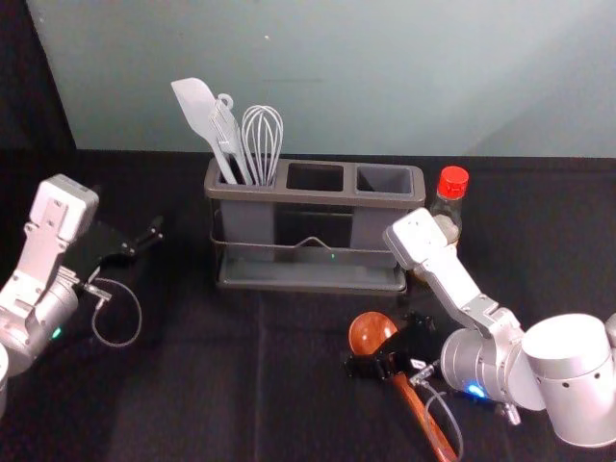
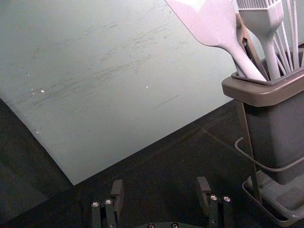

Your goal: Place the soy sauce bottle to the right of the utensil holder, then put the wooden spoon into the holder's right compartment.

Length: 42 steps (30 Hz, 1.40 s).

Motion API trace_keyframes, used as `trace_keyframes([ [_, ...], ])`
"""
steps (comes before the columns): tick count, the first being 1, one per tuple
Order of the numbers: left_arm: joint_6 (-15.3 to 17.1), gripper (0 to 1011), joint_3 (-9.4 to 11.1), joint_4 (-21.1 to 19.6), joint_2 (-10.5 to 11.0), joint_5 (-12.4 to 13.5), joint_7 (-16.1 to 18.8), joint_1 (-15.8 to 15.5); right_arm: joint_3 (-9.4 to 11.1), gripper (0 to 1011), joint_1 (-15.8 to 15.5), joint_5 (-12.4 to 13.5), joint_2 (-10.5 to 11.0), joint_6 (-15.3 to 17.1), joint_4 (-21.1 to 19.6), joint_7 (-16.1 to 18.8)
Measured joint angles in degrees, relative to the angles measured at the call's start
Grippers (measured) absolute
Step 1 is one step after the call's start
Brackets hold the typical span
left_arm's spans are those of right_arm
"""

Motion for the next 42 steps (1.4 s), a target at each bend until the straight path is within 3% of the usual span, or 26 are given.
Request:
trace_keyframes([
  [18,0.0,1005,0.0,0.0,0.0,0.0,0.0,0.0,1.0,995,-0.9,-2.0,-0.6,-0.4,-0.1,1.4],
  [24,0.0,1005,0.0,0.0,0.0,0.0,0.0,0.0,1.5,848,-1.2,-2.7,-1.0,-0.4,-0.1,1.8],
  [28,0.0,1005,0.0,0.0,0.0,0.0,0.0,0.0,2.0,840,-1.4,-2.8,-1.0,-0.6,-0.4,2.7],
  [32,0.0,1005,0.0,0.0,0.0,0.0,0.0,0.0,3.3,839,-2.3,-1.9,-0.4,-1.3,-2.5,3.9],
  [42,0.0,1005,0.0,0.0,0.0,0.0,0.0,0.0,8.2,839,-7.6,2.9,4.8,-5.3,-12.9,7.4],
])
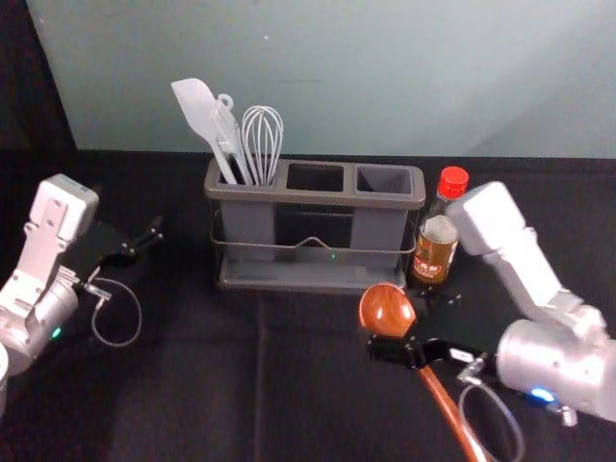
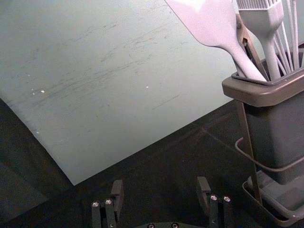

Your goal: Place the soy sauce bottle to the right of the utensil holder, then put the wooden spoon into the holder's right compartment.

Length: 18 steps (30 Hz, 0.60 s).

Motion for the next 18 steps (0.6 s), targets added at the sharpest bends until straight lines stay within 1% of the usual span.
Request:
trace_keyframes([
  [1,0.0,1005,0.0,0.0,0.0,0.0,0.0,0.0,1.2,840,-1.4,1.2,0.7,-1.9,-1.5,0.8],
  [2,0.0,1005,0.0,0.0,0.0,0.0,0.0,0.0,1.9,840,-2.2,1.8,1.1,-3.1,-2.2,1.1],
  [3,0.0,1005,0.0,0.0,0.0,0.0,0.0,0.0,3.0,839,-3.7,2.9,1.6,-5.7,-3.3,1.8],
  [7,0.0,1005,0.0,0.0,0.0,0.0,0.0,0.0,5.7,840,-7.2,5.5,2.5,-13.7,-4.9,3.6],
  [9,0.0,1005,0.0,0.0,0.0,0.0,0.0,0.0,7.7,840,-10.3,7.4,2.8,-22.1,-5.6,5.0],
  [10,0.0,1005,0.0,0.0,0.0,0.0,0.0,0.0,7.7,840,-10.3,7.4,2.8,-22.1,-5.6,5.0],
  [11,0.0,1005,0.0,0.0,0.0,0.0,0.0,0.0,8.5,840,-11.7,8.1,2.8,-26.0,-5.7,5.4],
  [12,0.0,1005,0.0,0.0,0.0,0.0,0.0,0.0,8.9,840,-12.3,8.4,2.8,-27.9,-5.7,5.5],
  [13,0.0,1005,0.0,0.0,0.0,0.0,0.0,0.0,9.5,839,-13.3,9.0,2.6,-31.5,-5.7,5.8],
  [15,0.0,1005,0.0,0.0,0.0,0.0,0.0,0.0,10.0,839,-14.2,9.5,2.4,-34.9,-5.6,6.1],
  [16,0.0,1005,0.0,0.0,0.0,0.0,0.0,0.0,10.4,840,-14.8,9.7,2.2,-38.1,-5.4,6.2],
  [17,0.0,1005,0.0,0.0,0.0,0.0,0.0,0.0,10.4,840,-14.8,9.7,2.2,-38.1,-5.4,6.2],
  [18,0.0,1005,0.0,0.0,0.0,0.0,0.0,0.0,10.6,840,-15.4,9.7,2.0,-40.7,-5.1,6.2],
])
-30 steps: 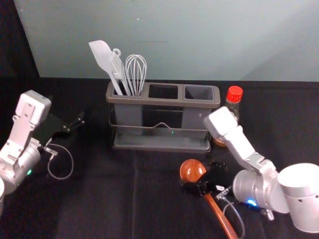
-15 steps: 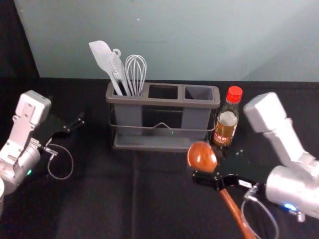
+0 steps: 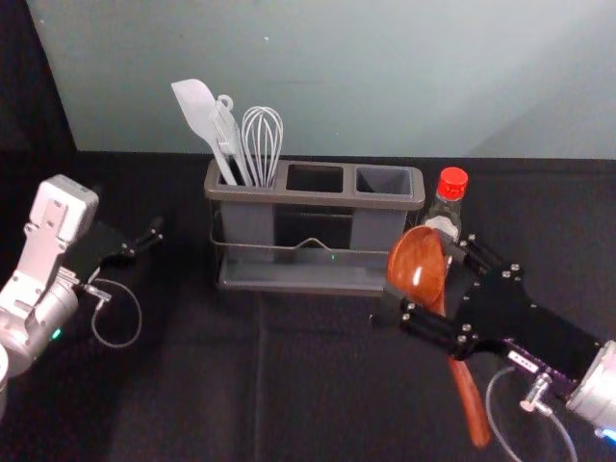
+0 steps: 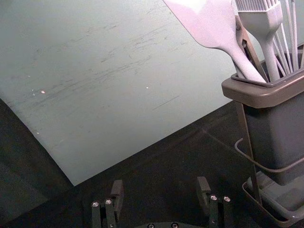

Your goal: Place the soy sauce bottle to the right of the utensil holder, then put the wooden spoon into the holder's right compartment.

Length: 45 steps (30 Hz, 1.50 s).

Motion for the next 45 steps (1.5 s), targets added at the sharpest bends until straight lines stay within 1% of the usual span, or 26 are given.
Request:
trace_keyframes([
  [1,0.0,1005,0.0,0.0,0.0,0.0,0.0,0.0,0.1,839,-0.3,0.0,-0.1,-1.4,0.1,0.0],
  [2,0.0,1005,0.0,0.0,0.0,0.0,0.0,0.0,0.3,840,-0.6,0.0,-0.3,-4.2,0.5,0.0],
  [3,0.0,1005,0.0,0.0,0.0,0.0,0.0,0.0,0.4,839,-0.8,-0.1,-0.4,-5.6,0.7,0.0],
  [4,0.0,1005,0.0,0.0,0.0,0.0,0.0,0.0,0.5,840,-1.2,-0.3,-0.7,-8.3,1.1,-0.1],
  [8,0.0,1005,0.0,0.0,0.0,0.0,0.0,0.0,0.5,840,-1.7,-0.7,-1.0,-12.3,2.0,-0.7],
  [9,0.0,1005,0.0,0.0,0.0,0.0,0.0,0.0,0.5,840,-1.7,-0.8,-1.0,-12.6,2.1,-0.9],
  [12,0.0,1005,0.0,0.0,0.0,0.0,0.0,0.0,0.4,840,-1.8,-1.0,-0.9,-13.0,2.4,-1.3],
  [15,0.0,1005,0.0,0.0,0.0,0.0,0.0,0.0,-0.1,840,-1.9,-2.1,-0.5,-11.6,2.7,-2.8],
  [38,0.0,1005,0.0,0.0,0.0,0.0,0.0,0.0,0.0,840,-1.9,-1.8,-0.6,-12.1,2.6,-2.6],
  [43,0.0,1005,0.0,0.0,0.0,0.0,0.0,0.0,-0.3,839,-1.1,-1.0,-0.7,-13.4,3.0,-3.1],
  [45,0.0,1005,0.0,0.0,0.0,0.0,0.0,0.0,-0.7,840,0.2,-0.2,-0.9,-14.7,3.7,-3.1],
])
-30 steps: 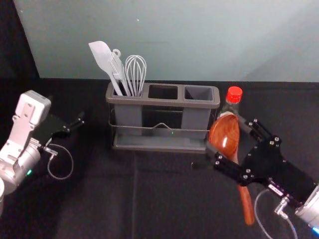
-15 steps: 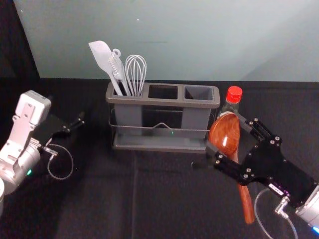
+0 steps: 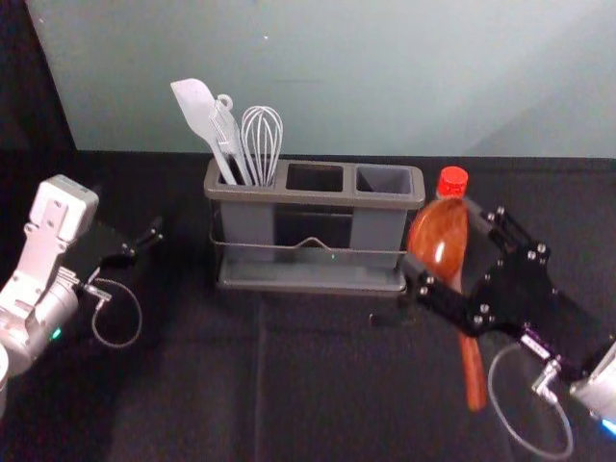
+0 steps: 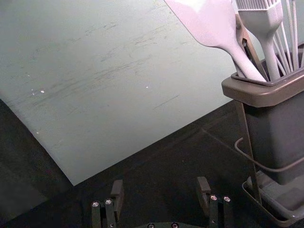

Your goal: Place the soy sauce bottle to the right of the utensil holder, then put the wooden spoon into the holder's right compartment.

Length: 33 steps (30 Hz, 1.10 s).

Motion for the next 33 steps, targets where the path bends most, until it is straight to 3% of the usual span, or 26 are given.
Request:
trace_keyframes([
  [5,0.0,1005,0.0,0.0,0.0,0.0,0.0,0.0,-1.4,839,4.3,1.4,-0.3,-1.2,2.2,0.6],
  [17,0.0,1005,0.0,0.0,0.0,0.0,0.0,0.0,-5.9,840,15.8,0.6,-0.8,0.1,8.9,1.0],
  [33,0.0,1005,0.0,0.0,0.0,0.0,0.0,0.0,-9.4,840,26.3,-0.8,-2.5,0.1,16.7,-1.4],
])
